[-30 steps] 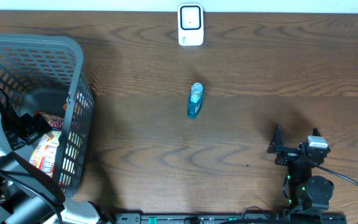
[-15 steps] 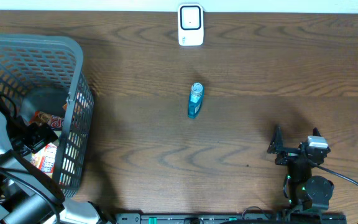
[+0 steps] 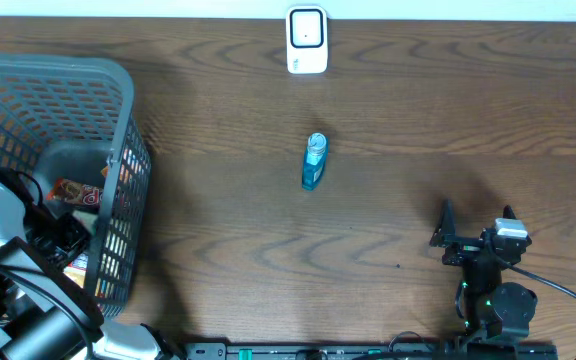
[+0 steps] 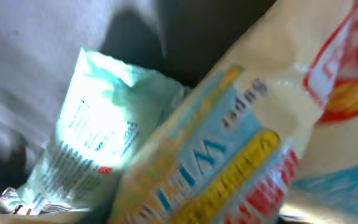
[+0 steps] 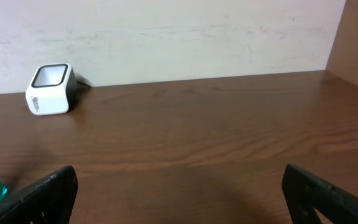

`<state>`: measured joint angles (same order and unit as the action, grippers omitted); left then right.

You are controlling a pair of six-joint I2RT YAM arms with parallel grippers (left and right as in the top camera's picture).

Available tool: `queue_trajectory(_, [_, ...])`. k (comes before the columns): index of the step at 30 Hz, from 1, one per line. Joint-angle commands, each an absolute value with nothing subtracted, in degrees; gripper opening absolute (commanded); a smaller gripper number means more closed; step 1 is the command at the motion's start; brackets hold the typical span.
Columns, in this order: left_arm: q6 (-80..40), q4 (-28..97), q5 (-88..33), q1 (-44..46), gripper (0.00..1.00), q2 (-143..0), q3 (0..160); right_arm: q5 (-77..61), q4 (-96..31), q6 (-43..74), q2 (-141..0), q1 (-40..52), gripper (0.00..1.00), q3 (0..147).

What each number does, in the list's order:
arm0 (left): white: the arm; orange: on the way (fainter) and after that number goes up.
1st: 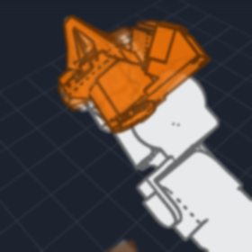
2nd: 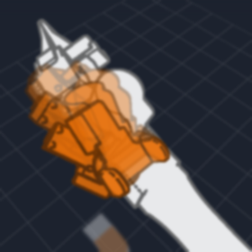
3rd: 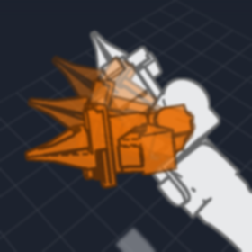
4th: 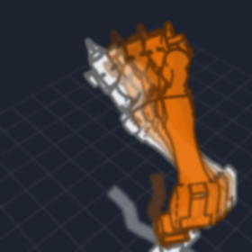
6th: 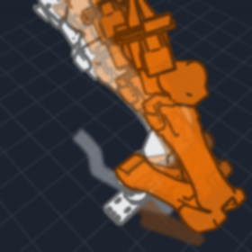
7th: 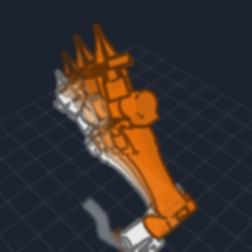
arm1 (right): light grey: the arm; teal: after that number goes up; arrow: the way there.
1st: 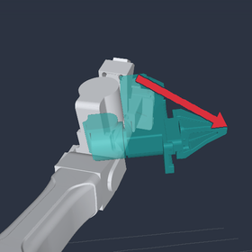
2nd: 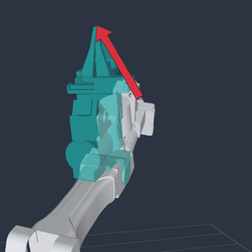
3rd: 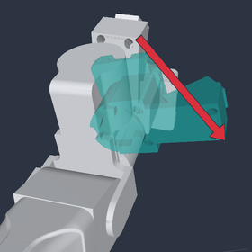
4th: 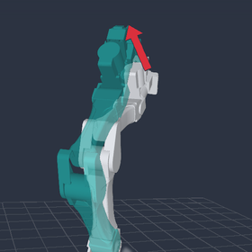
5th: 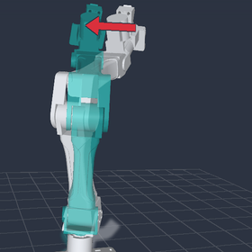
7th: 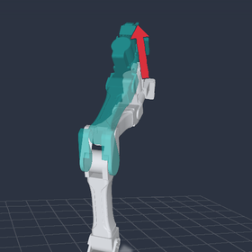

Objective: Scan the item barcode
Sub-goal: 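Grasp the white snack bag in the basket with the left gripper, then carry the snack bag toward the scanner and drop it on the table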

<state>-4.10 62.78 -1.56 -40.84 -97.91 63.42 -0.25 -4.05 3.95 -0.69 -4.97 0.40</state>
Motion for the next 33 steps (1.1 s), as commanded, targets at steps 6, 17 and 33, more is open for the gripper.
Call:
queue_trajectory(6, [-5.26, 67.51, 0.47, -41.34, 0.07, -97.78, 70.94, -0.40, -4.32, 4.67, -0.32, -5.28, 0.99, 0.32])
queue_trajectory(17, [-5.26, 72.71, -10.85, -41.34, 0.08, -90.15, 99.81, -0.40, -4.32, 4.67, -0.32, -5.28, 0.99, 0.32])
queue_trajectory(33, [-8.67, 48.90, -59.81, -30.72, 0.08, -65.28, 102.83, -0.40, -4.32, 4.67, -0.32, -5.28, 0.99, 0.32])
